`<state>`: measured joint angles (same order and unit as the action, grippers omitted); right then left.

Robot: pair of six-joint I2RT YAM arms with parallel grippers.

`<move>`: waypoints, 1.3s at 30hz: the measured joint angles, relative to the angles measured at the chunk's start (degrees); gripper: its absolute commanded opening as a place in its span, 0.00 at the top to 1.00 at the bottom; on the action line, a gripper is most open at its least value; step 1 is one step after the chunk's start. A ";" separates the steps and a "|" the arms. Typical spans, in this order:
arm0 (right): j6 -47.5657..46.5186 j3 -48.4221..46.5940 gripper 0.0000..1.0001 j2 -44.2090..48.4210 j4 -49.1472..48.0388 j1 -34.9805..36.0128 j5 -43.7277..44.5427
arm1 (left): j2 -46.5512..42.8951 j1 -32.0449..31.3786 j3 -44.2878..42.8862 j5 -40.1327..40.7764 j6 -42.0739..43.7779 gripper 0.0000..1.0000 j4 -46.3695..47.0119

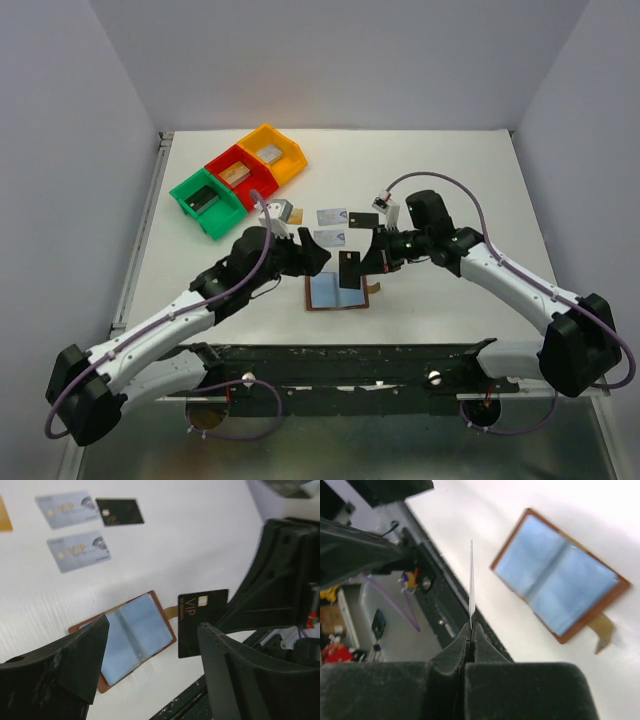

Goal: Take the credit cards out of the card holder
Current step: Remove the credit card from the card holder.

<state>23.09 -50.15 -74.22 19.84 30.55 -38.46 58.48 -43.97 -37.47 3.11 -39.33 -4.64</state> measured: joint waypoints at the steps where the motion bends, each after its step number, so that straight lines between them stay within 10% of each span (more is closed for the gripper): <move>1: -1.03 -0.22 1.00 0.37 -0.02 0.15 -1.99 | -3.52 0.00 -0.39 -1.40 1.03 0.14 0.35; 10: -11.21 -3.39 1.00 1.01 1.97 9.49 -20.65 | -24.68 1.92 9.77 -23.30 5.97 0.15 14.75; 28: -21.11 -9.97 1.00 1.09 12.98 14.88 -24.24 | -15.76 4.66 10.27 -49.29 3.21 0.46 23.50; 39: -23.74 -11.63 1.00 0.72 14.86 15.17 -24.22 | -13.86 4.66 10.29 -55.65 1.44 0.88 26.97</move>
<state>-0.64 -61.78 -73.49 34.70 45.71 -62.67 44.62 -39.31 -27.18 -52.53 -37.89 22.33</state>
